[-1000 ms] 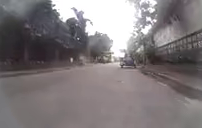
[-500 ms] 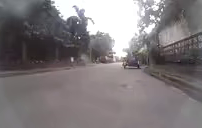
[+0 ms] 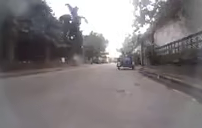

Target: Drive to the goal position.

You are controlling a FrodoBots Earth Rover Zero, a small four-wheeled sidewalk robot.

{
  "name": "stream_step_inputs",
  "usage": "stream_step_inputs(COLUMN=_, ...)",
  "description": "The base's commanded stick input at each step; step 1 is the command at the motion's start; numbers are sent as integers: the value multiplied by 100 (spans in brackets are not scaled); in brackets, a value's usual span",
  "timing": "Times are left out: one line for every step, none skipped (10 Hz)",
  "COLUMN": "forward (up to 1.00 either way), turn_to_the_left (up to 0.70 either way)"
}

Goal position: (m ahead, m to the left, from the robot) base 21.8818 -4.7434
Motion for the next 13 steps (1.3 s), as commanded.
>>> stream_step_inputs(forward=100, turn_to_the_left=0)
stream_step_inputs(forward=100, turn_to_the_left=0)
stream_step_inputs(forward=100, turn_to_the_left=0)
stream_step_inputs(forward=100, turn_to_the_left=0)
stream_step_inputs(forward=100, turn_to_the_left=0)
stream_step_inputs(forward=100, turn_to_the_left=0)
stream_step_inputs(forward=100, turn_to_the_left=0)
stream_step_inputs(forward=100, turn_to_the_left=-2)
stream_step_inputs(forward=100, turn_to_the_left=-30)
stream_step_inputs(forward=100, turn_to_the_left=-40)
stream_step_inputs(forward=100, turn_to_the_left=-40)
stream_step_inputs(forward=100, turn_to_the_left=-40)
stream_step_inputs(forward=100, turn_to_the_left=-38)
